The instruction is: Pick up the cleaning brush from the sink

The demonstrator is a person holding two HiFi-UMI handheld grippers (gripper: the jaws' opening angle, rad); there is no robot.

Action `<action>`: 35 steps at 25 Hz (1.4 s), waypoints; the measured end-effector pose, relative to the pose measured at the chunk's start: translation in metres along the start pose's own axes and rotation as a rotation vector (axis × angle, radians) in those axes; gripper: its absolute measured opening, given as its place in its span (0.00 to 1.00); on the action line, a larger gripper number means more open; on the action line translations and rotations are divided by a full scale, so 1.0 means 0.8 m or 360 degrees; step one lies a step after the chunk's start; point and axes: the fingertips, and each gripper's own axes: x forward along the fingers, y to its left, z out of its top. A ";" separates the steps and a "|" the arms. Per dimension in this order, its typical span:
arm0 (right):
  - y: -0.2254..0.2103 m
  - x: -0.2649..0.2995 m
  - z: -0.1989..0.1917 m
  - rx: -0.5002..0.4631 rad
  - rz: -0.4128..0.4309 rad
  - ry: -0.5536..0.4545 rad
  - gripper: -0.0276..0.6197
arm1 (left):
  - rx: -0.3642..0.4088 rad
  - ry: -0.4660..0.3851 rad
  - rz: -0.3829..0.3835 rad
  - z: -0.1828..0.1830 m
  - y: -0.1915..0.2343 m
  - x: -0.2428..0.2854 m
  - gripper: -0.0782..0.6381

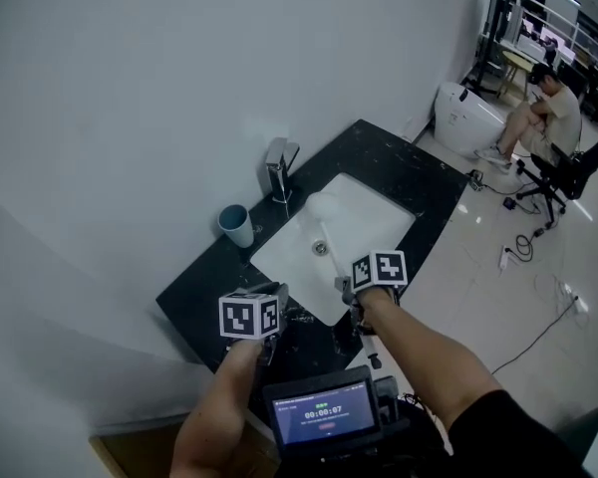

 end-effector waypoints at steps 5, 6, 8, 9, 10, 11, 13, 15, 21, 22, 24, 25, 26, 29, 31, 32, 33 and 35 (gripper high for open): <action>-0.016 -0.069 0.011 -0.0194 0.0269 -0.0083 0.17 | -0.0007 -0.0129 0.0186 0.005 -0.066 -0.018 0.18; -0.023 -0.086 0.011 -0.0238 0.0312 -0.0081 0.17 | -0.0031 -0.0159 0.0229 0.005 -0.084 -0.022 0.18; -0.041 -0.120 0.012 -0.0318 0.0398 -0.0065 0.17 | -0.0100 -0.0241 0.0328 0.006 -0.121 -0.028 0.15; -0.049 -0.138 0.013 -0.0363 0.0441 -0.0056 0.17 | -0.0137 -0.0292 0.0385 0.007 -0.140 -0.032 0.14; -0.058 -0.156 0.017 -0.0425 0.0475 -0.0051 0.17 | -0.0171 -0.0348 0.0447 0.008 -0.158 -0.036 0.12; -0.067 -0.175 0.021 -0.0500 0.0497 -0.0054 0.17 | -0.0204 -0.0409 0.0509 0.009 -0.176 -0.042 0.11; -0.084 -0.211 0.026 -0.0659 0.0507 -0.0070 0.17 | -0.0276 -0.0528 0.0611 0.008 -0.212 -0.059 0.11; -0.093 -0.243 0.025 -0.0786 0.0526 -0.0084 0.17 | -0.0322 -0.0601 0.0676 0.003 -0.245 -0.081 0.11; -0.073 -0.307 0.020 -0.1108 0.0665 -0.0265 0.17 | -0.0234 -0.0797 0.0939 -0.019 -0.289 -0.155 0.11; -0.070 -0.313 0.017 -0.1134 0.0677 -0.0301 0.17 | -0.0233 -0.0835 0.0982 -0.027 -0.290 -0.167 0.11; -0.066 -0.323 0.011 -0.1151 0.0692 -0.0359 0.17 | -0.0214 -0.0900 0.1044 -0.040 -0.292 -0.188 0.11; -0.065 -0.329 0.009 -0.1153 0.0694 -0.0381 0.17 | -0.0197 -0.0941 0.1054 -0.042 -0.295 -0.196 0.11; -0.065 -0.335 0.007 -0.1145 0.0700 -0.0395 0.17 | -0.0180 -0.0988 0.1049 -0.043 -0.301 -0.201 0.11; -0.073 -0.351 -0.005 -0.1078 0.0732 -0.0420 0.17 | -0.0172 -0.1055 0.1033 -0.058 -0.319 -0.208 0.11; -0.075 -0.358 -0.009 -0.1096 0.0747 -0.0460 0.17 | -0.0216 -0.1039 0.1055 -0.072 -0.318 -0.210 0.11; -0.075 -0.360 -0.010 -0.1116 0.0761 -0.0480 0.17 | -0.0237 -0.1030 0.1060 -0.078 -0.318 -0.210 0.11; -0.075 -0.364 -0.012 -0.1137 0.0775 -0.0502 0.17 | -0.0244 -0.1019 0.1057 -0.082 -0.319 -0.208 0.11; -0.075 -0.371 -0.015 -0.1166 0.0796 -0.0549 0.17 | -0.0219 -0.0989 0.1037 -0.089 -0.329 -0.202 0.11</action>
